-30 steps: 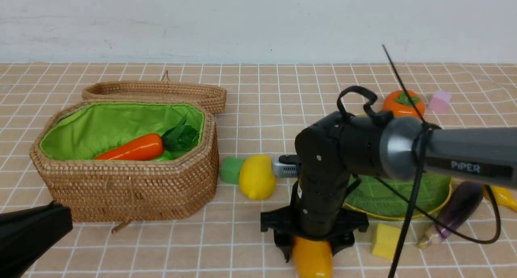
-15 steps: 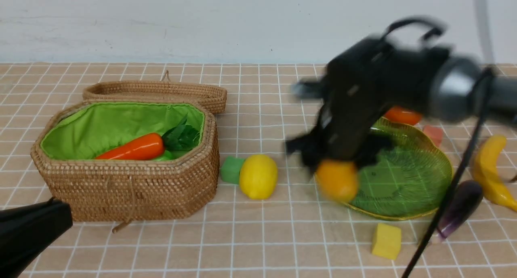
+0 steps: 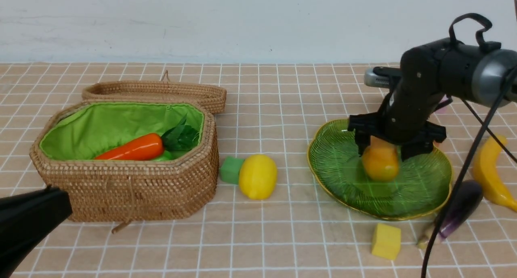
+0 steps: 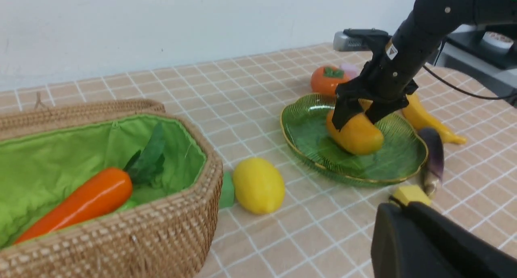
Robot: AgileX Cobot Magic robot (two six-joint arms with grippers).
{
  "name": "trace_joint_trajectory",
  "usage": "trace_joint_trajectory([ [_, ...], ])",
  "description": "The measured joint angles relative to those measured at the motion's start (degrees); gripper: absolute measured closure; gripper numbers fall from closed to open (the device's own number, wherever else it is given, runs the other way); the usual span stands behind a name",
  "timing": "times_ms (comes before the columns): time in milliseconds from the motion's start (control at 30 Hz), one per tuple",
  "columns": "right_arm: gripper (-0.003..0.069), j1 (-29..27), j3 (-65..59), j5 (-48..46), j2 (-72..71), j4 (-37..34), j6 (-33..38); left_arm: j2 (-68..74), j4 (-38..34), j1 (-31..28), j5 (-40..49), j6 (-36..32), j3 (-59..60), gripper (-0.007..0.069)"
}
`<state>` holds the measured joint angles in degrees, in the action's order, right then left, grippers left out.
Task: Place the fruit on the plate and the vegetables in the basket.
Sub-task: Use the right arm to grab a mango and put it into the right plate, then use the right arm to grab a lemon and put it into the right plate
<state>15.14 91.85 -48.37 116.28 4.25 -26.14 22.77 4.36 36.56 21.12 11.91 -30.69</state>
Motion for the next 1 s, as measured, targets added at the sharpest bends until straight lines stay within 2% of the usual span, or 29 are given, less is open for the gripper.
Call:
trace_joint_trajectory([
  [167, 0.0027, 0.68, 1.75, -5.94, -3.11, -0.97, 0.39, 0.0, 0.0, 0.0, -1.17, 0.0, 0.0, 0.0515],
  [300, 0.013, 7.05, 1.8, -5.89, -6.56, -7.23, 3.71, 0.0, 0.0, 0.0, -1.12, 0.0, 0.0, 0.0486],
  [400, 0.0158, 14.25, 1.8, -0.01, -5.18, -10.65, 6.09, 0.0, 0.0, 0.0, -1.12, 0.0, 0.0, 0.0482],
  [467, 0.0148, 16.86, 2.02, 3.44, -3.38, -11.41, 6.47, 0.0, 0.0, 0.0, -1.06, 0.0, 0.0, 0.0482],
  [500, 0.0116, 18.78, 2.63, 7.28, -0.16, -11.73, 6.47, 0.0, 0.0, 0.0, -1.06, 0.0, 0.0, 0.0482],
  [633, 0.0026, 19.04, 6.04, 9.53, 5.54, -11.46, 5.51, 0.0, 0.0, 0.0, -1.06, 0.0, 0.0, 0.0482],
  [733, -0.0008, 18.85, 8.58, 10.38, 8.81, -11.41, 4.86, 0.0, 0.0, 0.0, -0.95, 0.0, 0.0, 0.0482],
  [900, -0.0001, 18.85, 11.27, 10.41, 11.5, -11.26, 4.8, 0.0, 0.0, 0.0, -0.87, 0.0, 0.0, 0.0481],
  [1000, 0.0039, 18.85, 11.82, 10.41, 11.95, -10.78, 4.8, 0.0, 0.0, 0.0, -0.87, 0.0, 0.0, 0.0481],
])
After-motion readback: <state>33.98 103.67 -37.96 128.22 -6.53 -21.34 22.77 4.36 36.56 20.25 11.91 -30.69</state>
